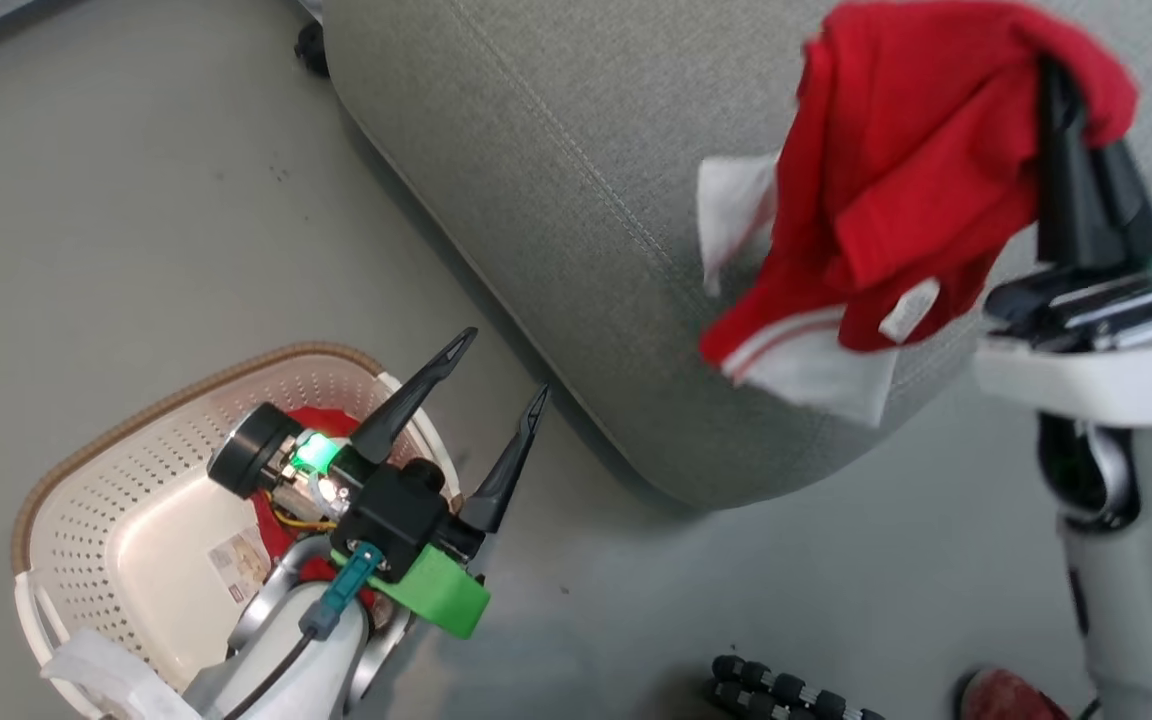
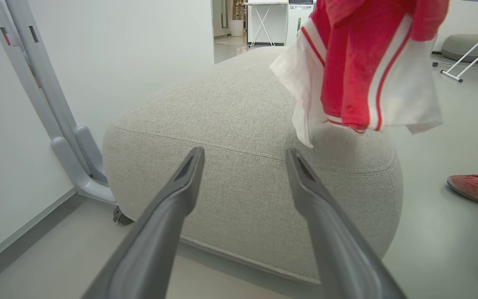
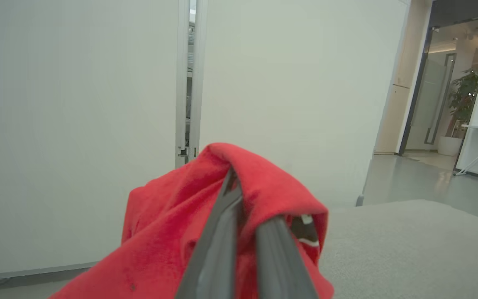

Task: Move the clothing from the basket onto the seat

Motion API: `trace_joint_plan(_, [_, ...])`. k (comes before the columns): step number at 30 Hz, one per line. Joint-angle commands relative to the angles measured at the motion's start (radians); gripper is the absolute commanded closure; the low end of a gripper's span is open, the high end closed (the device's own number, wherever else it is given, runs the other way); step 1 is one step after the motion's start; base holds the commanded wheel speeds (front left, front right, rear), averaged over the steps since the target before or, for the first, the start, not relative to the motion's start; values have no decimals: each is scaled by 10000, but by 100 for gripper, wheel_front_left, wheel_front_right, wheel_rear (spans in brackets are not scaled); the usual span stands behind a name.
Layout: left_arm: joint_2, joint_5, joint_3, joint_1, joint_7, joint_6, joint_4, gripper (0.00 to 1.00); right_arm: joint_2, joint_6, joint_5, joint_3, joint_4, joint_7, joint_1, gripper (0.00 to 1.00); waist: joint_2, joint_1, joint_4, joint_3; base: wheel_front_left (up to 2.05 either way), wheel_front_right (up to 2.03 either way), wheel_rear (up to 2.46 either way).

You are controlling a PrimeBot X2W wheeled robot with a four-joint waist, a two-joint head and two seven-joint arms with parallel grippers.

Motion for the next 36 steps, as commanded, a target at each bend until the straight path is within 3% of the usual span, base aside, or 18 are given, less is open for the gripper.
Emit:
trace_joint_plan(1, [142, 92, 84, -284, -9, -18, -31, 0, -297, -14, -179, -199, 305, -24, -814, 100, 34, 0, 594, 944, 0, 0, 0])
trace_joint_plan(8, [338, 253, 91, -628, -9, 50, -96, 0, -1267, -14, 19, -1551, 2068, -24, -3999, 100, 34, 0, 1474, 1892, 0, 0, 0])
trace_joint_plan(12, [331, 309, 14, -848, -9, 85, -171, 0, -1690, -14, -169, -1986, 3288, -15, -4700, 100, 34, 0, 1885, 2252, 0, 0, 0])
trace_joint_plan(22, [280, 365, -142, -1056, -9, 207, -87, 0, -797, -14, -221, -2927, 5732, -22, -3188, 100, 34, 0, 2217, 2410, 0, 0, 0])
trace_joint_plan(23, [266, 365, -125, -1033, -9, 260, -97, 0, -608, -14, -307, -3125, 5866, -21, -2921, 69, 34, 0, 2188, 2339, 0, 0, 0])
trace_joint_plan(24, [241, 355, -111, -1006, -9, 316, -98, 0, -477, -14, -440, -3292, 5889, -21, -2699, 0, 34, 0, 2162, 2271, 0, 0, 0])
trace_joint_plan(31, [-137, 255, -170, -723, -9, 712, 76, 0, 173, -14, -1139, -3670, 5439, -21, -740, 0, 34, 0, 2166, 1287, 0, 0, 0])
trace_joint_plan(36, [-458, 22, -69, -469, -9, 900, 71, 0, 376, -14, -1029, -2537, 4802, -21, 524, 0, 34, 0, 2390, 573, 0, 0, 0])
